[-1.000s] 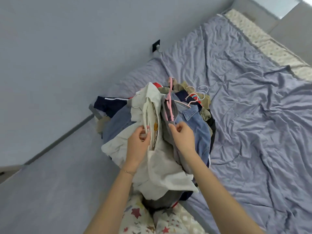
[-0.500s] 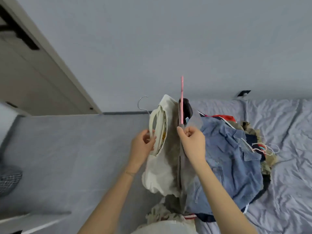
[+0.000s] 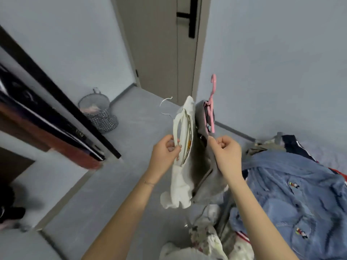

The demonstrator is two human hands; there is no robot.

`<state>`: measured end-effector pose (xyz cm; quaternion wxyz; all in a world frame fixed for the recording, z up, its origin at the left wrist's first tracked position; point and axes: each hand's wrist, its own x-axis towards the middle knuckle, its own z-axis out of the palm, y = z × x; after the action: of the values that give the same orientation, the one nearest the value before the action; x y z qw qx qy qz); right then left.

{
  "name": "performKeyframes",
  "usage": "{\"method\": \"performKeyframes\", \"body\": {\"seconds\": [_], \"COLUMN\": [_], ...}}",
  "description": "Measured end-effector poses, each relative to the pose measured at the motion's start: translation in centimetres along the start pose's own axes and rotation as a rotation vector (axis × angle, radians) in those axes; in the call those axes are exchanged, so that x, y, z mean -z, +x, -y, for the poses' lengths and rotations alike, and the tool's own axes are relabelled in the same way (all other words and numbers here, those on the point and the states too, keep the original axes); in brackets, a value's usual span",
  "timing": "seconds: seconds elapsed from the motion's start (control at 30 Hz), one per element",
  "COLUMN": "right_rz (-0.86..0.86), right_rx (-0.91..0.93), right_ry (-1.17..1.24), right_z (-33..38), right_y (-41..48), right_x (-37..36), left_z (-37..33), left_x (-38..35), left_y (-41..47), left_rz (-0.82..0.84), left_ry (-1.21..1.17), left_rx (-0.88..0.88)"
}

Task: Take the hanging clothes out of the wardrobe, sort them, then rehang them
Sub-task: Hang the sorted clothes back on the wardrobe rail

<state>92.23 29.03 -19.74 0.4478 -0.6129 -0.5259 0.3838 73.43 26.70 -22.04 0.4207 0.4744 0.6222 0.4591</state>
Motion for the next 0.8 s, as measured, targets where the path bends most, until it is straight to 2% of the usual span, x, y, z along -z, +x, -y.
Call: {"method": "performKeyframes", "body": {"seconds": [0.33, 0.57, 0.67, 0.8], "right_rz": [0.397, 0.778, 0.926, 1.079], "right_rx": [0.107, 0.232, 0.286, 0.336], "right_ry": [-0.027, -0.066, -0.051, -0.017], "right_z": [6.1, 10.3, 12.0, 14.2], "right_y": [-10.4, -14.3, -15.7, -18.5], "right_x": [-12.5, -20.1, -23.6, -28.5], "left_z": [2.3, 2.2, 2.7, 3.3], "left_x": [16.3, 23.9, 26.9, 30.8], "left_y": [-11.5, -18.3, -21.6, -25.2], "left_rz": [-0.359, -0.625, -0.722, -0.837], "left_ry": [0.014, 0.014, -0.056, -0.051], "left_rx": [0.116, 0.210, 0.252, 0.303]}}
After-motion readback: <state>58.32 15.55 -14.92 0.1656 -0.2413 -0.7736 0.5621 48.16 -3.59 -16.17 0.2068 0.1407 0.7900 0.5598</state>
